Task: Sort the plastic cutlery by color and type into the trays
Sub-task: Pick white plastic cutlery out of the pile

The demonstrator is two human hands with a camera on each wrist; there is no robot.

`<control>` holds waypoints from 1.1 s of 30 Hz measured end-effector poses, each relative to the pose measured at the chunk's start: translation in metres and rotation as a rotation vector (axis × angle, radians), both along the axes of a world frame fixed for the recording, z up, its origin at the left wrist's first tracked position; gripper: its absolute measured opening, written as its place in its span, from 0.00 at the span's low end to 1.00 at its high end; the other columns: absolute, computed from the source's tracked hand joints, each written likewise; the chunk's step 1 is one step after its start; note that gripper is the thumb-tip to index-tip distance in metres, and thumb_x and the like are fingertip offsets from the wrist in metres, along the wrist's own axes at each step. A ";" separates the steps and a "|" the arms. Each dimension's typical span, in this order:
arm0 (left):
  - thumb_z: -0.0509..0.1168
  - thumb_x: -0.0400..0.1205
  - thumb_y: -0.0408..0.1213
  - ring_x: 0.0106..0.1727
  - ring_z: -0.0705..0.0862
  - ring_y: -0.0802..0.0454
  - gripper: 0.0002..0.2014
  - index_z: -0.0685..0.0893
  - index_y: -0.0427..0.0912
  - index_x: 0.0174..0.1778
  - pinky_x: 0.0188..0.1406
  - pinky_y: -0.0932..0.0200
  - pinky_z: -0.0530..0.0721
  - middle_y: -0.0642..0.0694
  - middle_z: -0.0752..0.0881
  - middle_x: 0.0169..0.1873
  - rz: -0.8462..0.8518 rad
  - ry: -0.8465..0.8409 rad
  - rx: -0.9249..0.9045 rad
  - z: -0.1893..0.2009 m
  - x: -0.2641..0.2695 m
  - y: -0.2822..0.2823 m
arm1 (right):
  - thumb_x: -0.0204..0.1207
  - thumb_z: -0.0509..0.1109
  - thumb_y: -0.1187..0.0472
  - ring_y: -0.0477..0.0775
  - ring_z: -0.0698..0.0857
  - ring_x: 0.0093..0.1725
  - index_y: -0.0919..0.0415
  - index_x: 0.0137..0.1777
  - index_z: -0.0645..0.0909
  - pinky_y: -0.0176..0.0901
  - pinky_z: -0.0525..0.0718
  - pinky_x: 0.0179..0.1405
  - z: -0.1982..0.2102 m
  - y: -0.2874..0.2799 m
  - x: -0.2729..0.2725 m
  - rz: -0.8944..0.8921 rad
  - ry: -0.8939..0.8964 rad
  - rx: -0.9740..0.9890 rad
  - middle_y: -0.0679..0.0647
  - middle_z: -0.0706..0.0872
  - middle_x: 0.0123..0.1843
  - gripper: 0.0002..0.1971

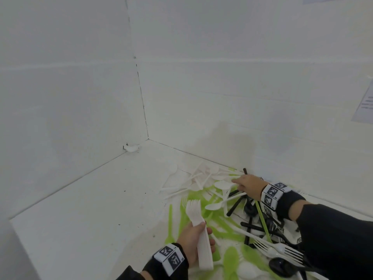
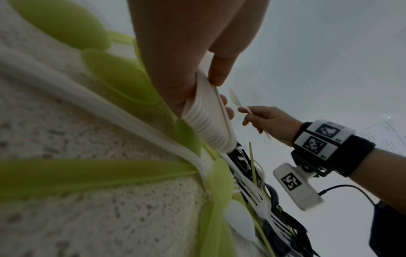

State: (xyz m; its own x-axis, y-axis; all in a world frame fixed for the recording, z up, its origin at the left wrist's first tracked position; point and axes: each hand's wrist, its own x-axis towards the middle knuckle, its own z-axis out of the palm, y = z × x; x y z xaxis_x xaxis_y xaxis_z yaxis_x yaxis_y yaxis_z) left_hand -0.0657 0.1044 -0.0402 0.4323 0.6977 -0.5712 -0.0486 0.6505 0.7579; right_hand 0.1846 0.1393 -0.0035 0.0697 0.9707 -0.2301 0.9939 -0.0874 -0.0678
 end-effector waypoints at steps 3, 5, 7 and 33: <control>0.56 0.86 0.33 0.27 0.76 0.44 0.05 0.73 0.35 0.52 0.20 0.57 0.80 0.38 0.77 0.37 0.048 -0.008 -0.002 0.000 0.000 0.002 | 0.86 0.52 0.61 0.57 0.73 0.69 0.56 0.78 0.66 0.40 0.69 0.68 -0.018 0.005 -0.010 0.056 0.030 0.045 0.59 0.71 0.71 0.21; 0.57 0.86 0.33 0.27 0.76 0.44 0.05 0.73 0.34 0.51 0.20 0.58 0.80 0.38 0.78 0.36 0.104 -0.015 -0.001 0.000 -0.003 0.006 | 0.86 0.52 0.57 0.58 0.70 0.71 0.53 0.76 0.69 0.45 0.68 0.70 -0.023 0.007 -0.019 0.113 -0.092 -0.042 0.56 0.70 0.72 0.20; 0.57 0.85 0.33 0.26 0.75 0.45 0.05 0.74 0.35 0.48 0.19 0.59 0.79 0.38 0.77 0.36 0.161 -0.023 0.002 0.001 -0.011 0.013 | 0.86 0.53 0.54 0.59 0.65 0.73 0.52 0.75 0.70 0.51 0.64 0.71 -0.022 0.008 -0.028 0.162 -0.275 -0.156 0.55 0.69 0.73 0.19; 0.48 0.89 0.37 0.60 0.78 0.40 0.19 0.73 0.30 0.70 0.54 0.52 0.78 0.32 0.80 0.61 0.079 -0.175 0.004 0.015 0.003 0.005 | 0.84 0.56 0.60 0.51 0.74 0.41 0.56 0.28 0.69 0.41 0.66 0.35 -0.009 -0.040 -0.150 -0.272 0.679 0.152 0.50 0.73 0.31 0.20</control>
State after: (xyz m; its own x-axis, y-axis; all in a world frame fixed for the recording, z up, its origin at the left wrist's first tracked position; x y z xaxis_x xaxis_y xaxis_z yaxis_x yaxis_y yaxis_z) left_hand -0.0622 0.1099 -0.0250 0.4684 0.7358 -0.4890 -0.2307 0.6361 0.7363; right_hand 0.0347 0.0996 -0.0124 0.2018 0.9641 -0.1728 0.6737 -0.2647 -0.6900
